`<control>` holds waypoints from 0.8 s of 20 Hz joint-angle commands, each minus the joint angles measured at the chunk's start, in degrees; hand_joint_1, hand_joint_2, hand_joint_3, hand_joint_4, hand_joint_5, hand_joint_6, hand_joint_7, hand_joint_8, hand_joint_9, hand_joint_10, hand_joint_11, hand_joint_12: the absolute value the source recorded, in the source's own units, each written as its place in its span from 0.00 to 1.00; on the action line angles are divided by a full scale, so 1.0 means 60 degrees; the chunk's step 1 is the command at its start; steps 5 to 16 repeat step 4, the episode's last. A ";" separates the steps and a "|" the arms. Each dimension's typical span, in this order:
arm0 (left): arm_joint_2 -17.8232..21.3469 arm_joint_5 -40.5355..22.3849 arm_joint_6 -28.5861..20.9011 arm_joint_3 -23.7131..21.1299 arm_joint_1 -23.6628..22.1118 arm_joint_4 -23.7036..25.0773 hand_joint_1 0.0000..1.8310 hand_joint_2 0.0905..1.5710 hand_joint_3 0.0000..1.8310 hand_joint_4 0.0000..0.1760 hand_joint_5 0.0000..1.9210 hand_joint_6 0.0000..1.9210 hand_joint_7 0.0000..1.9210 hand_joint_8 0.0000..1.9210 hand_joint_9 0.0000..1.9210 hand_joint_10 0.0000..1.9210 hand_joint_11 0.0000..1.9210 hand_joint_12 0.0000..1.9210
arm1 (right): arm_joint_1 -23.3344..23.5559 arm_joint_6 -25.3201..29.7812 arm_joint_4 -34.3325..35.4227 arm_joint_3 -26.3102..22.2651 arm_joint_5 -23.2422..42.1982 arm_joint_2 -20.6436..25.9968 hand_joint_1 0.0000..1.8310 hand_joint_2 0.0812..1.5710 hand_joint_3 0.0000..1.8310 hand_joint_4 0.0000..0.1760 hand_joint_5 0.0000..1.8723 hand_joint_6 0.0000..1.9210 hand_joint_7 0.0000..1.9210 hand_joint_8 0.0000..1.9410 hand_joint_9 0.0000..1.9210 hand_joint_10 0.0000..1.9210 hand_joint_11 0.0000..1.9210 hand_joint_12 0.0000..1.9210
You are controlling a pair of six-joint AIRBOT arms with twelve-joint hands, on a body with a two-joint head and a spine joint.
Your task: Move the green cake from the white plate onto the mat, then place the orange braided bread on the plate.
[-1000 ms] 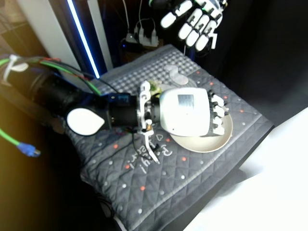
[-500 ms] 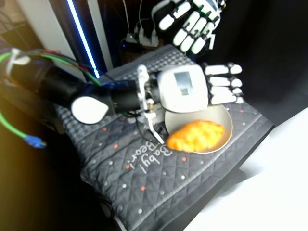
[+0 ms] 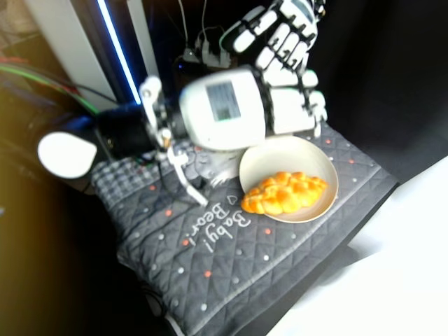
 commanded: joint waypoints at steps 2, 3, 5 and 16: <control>0.0081 -0.1099 0.0033 0.0008 -0.0048 -0.0566 0.31 0.63 0.00 0.00 0.16 0.00 0.15 0.01 0.17 0.00 0.14 0.13 | -0.0282 0.0019 0.0785 -0.0002 0.1569 0.0222 0.35 0.53 0.00 0.38 0.12 0.00 0.17 0.00 0.15 0.00 0.00 0.32; 0.0091 -0.1089 0.0037 0.0009 -0.0045 -0.0582 0.23 0.68 0.00 0.00 0.16 0.00 0.16 0.01 0.19 0.00 0.12 0.27 | -0.0493 0.0019 0.1019 -0.0005 0.1871 0.0261 0.34 0.53 0.00 0.28 0.13 0.00 0.18 0.00 0.16 0.00 0.00 0.38; 0.0106 -0.1075 0.0035 0.0008 -0.0005 -0.0611 0.09 0.81 0.00 0.00 0.17 0.00 0.20 0.00 0.25 0.01 0.05 0.53 | -0.0948 0.0019 0.1537 -0.0069 0.2569 0.0342 0.37 0.55 0.00 0.29 0.14 0.01 0.15 0.00 0.11 0.00 0.00 0.32; 0.0106 -0.1075 0.0035 0.0008 -0.0005 -0.0611 0.09 0.81 0.00 0.00 0.17 0.00 0.20 0.00 0.25 0.01 0.05 0.53 | -0.0948 0.0019 0.1537 -0.0069 0.2569 0.0342 0.37 0.55 0.00 0.29 0.14 0.01 0.15 0.00 0.11 0.00 0.00 0.32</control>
